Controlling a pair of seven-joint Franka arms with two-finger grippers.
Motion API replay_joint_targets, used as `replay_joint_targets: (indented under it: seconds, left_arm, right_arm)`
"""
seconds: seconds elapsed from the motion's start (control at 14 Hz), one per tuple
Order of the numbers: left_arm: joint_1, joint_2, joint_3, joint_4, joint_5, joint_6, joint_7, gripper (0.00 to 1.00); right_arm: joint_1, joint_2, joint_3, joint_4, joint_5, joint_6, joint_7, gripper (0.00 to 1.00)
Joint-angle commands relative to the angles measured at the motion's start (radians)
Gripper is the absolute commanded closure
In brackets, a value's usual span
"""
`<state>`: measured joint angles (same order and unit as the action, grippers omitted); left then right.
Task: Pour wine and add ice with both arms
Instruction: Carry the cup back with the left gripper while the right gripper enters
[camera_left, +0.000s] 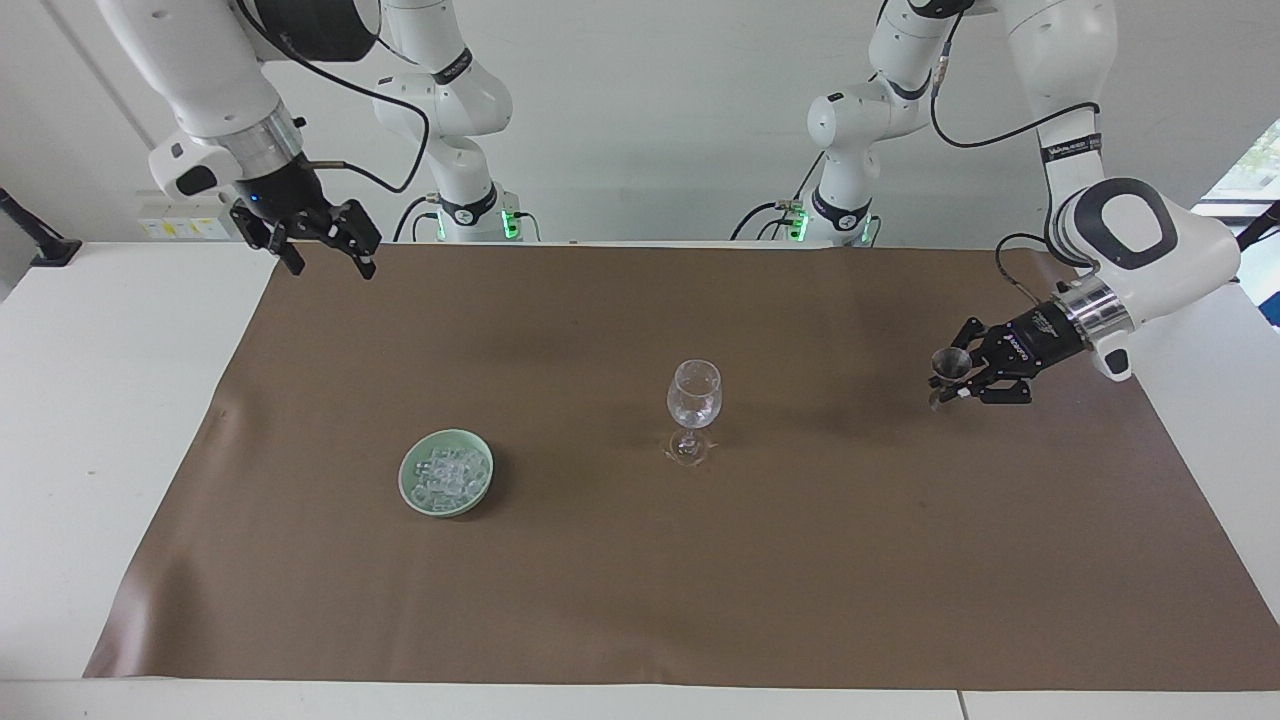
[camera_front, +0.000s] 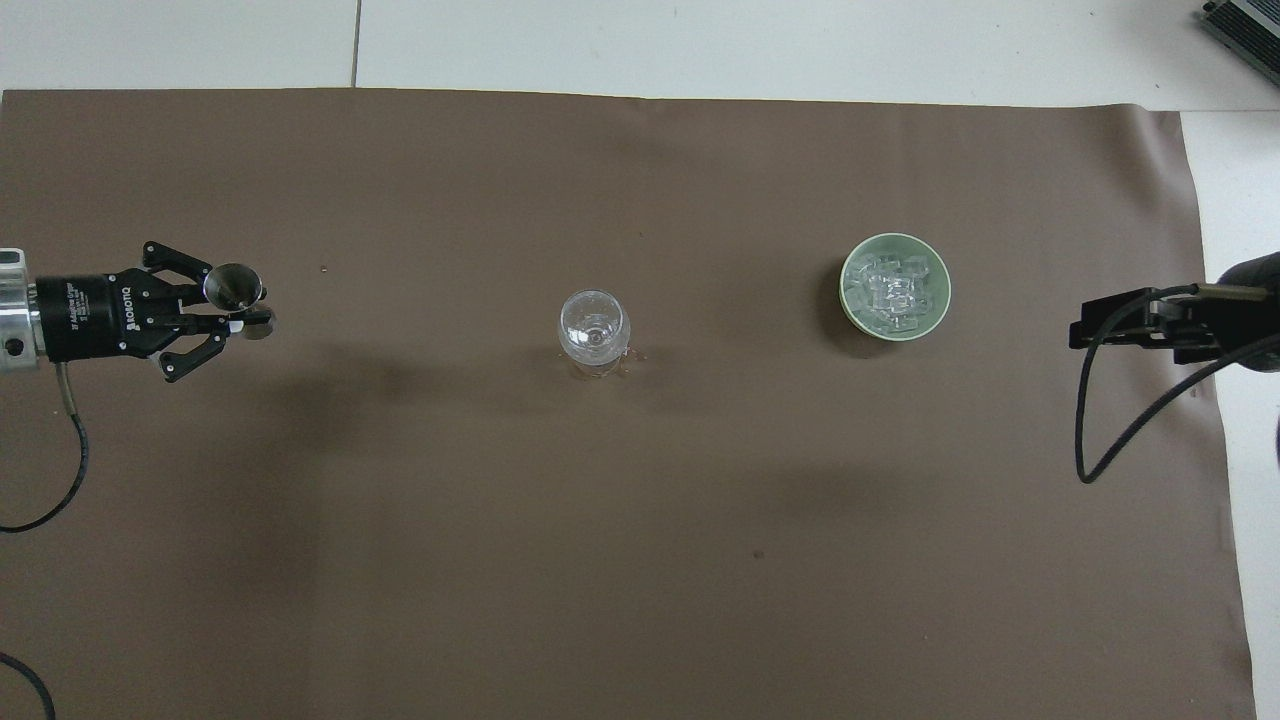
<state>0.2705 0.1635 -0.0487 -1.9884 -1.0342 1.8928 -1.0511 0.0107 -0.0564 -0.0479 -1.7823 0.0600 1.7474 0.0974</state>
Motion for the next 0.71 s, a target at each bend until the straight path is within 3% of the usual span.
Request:
replay_joint_targets:
  seconds: [0.0,0.21,0.64]
  left_arm:
    - [0.027,0.005,-0.01,-0.036,-0.049,0.043,0.03,1.0]
    - [0.027,0.004,-0.01,-0.072,-0.096,0.077,0.031,1.0]
    - [0.093,0.049,-0.01,-0.159,-0.255,0.071,0.166,1.0]
  right_arm:
    - [0.008,0.021,-0.003,-0.193,0.003,0.227,0.008,0.0]
    - [0.092,0.081,-0.004,-0.226,-0.003,0.337,0.101,0.0]
    - [0.132,0.222,-0.004,-0.207,-0.12,0.489,0.12,0.0]
